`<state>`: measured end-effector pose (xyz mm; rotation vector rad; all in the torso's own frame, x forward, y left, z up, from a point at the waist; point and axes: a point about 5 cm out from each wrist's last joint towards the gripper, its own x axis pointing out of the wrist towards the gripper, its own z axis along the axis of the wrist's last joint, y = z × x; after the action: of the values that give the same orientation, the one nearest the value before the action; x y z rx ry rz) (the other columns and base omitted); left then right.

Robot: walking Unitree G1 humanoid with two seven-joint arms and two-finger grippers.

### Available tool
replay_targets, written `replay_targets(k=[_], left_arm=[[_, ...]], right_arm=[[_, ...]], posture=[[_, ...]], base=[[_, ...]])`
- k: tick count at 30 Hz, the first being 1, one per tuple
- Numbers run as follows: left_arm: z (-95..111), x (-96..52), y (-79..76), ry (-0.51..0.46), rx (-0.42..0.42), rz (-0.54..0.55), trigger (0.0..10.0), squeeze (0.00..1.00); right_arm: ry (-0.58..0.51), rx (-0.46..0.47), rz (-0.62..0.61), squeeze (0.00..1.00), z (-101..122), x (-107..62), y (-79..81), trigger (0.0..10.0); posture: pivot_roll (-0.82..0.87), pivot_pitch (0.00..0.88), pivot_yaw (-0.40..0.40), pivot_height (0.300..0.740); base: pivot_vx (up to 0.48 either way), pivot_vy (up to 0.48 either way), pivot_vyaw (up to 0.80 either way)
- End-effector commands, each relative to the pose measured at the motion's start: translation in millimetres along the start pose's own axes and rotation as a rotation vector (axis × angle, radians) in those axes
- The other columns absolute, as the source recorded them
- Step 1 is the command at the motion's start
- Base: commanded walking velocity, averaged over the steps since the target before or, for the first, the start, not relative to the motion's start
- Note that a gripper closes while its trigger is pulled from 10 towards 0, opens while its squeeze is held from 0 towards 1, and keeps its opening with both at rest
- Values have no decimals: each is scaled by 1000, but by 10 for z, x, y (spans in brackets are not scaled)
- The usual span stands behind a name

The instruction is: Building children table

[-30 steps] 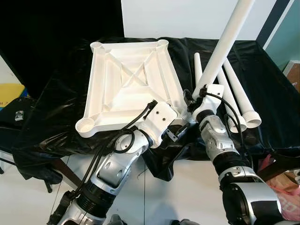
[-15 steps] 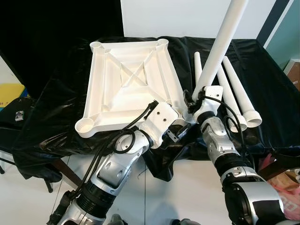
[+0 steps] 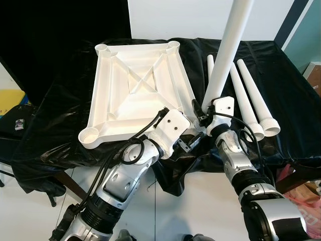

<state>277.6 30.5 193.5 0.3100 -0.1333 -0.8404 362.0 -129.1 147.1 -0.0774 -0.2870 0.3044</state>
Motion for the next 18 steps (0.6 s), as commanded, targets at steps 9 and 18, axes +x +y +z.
replay_targets(k=[9, 18], left_arm=[[32, -1, -63, -5, 6, -85, 10000, 0], [49, -1, -64, -8, 9, -86, 10000, 0]], right_arm=[[166, 69, 8, 0, -351, -196, 58, 10000], [187, 40, 0, 0, -395, -218, 52, 10000]], posture=[[43, 106, 4, 740], [45, 105, 6, 740]], base=[[0, 0, 0], [0, 0, 0]])
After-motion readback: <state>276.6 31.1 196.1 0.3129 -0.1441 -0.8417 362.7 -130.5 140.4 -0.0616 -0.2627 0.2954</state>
